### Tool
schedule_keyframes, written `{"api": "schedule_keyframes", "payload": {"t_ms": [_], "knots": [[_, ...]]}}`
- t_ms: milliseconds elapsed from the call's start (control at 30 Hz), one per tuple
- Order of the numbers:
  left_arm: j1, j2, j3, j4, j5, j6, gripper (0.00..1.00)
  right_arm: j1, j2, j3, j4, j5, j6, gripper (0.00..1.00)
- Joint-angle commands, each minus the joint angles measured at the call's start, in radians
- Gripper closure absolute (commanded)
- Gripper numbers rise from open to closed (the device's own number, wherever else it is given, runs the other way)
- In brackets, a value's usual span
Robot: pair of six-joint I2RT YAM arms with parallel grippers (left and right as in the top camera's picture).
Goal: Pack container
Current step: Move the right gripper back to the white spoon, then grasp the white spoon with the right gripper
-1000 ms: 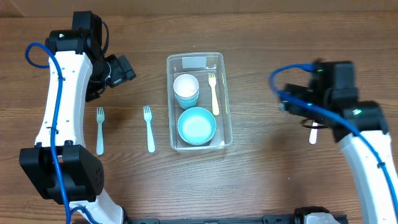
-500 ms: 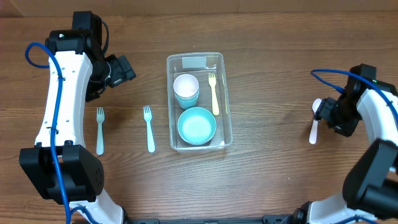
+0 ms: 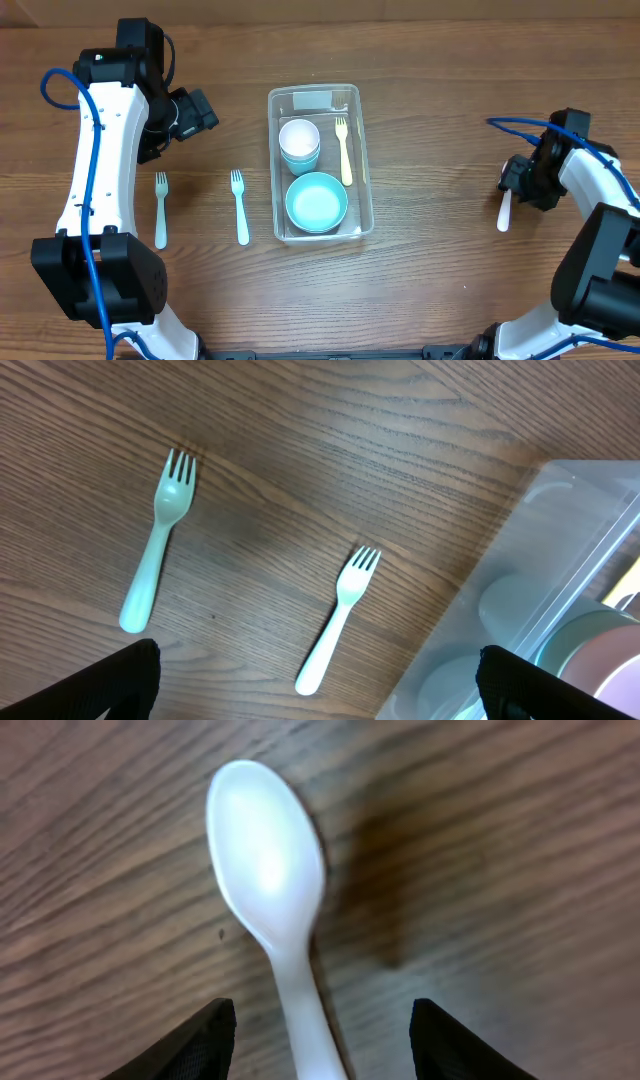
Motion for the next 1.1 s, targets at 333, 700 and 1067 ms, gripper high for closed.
{"api": "schedule_keyframes", "payload": {"t_ms": [333, 700, 1067], "knots": [[-0.004, 0.007, -0.006, 0.001, 0.011, 0.002, 0.00, 0.023, -0.007, -0.068, 0.074, -0.005, -0.026, 0.54], [-0.004, 0.007, -0.006, 0.001, 0.011, 0.002, 0.00, 0.023, -0.006, -0.070, 0.093, 0.003, -0.052, 0.55], [-0.004, 0.007, -0.006, 0.001, 0.011, 0.002, 0.00, 0.023, -0.007, -0.141, 0.174, 0.002, -0.048, 0.71]]}}
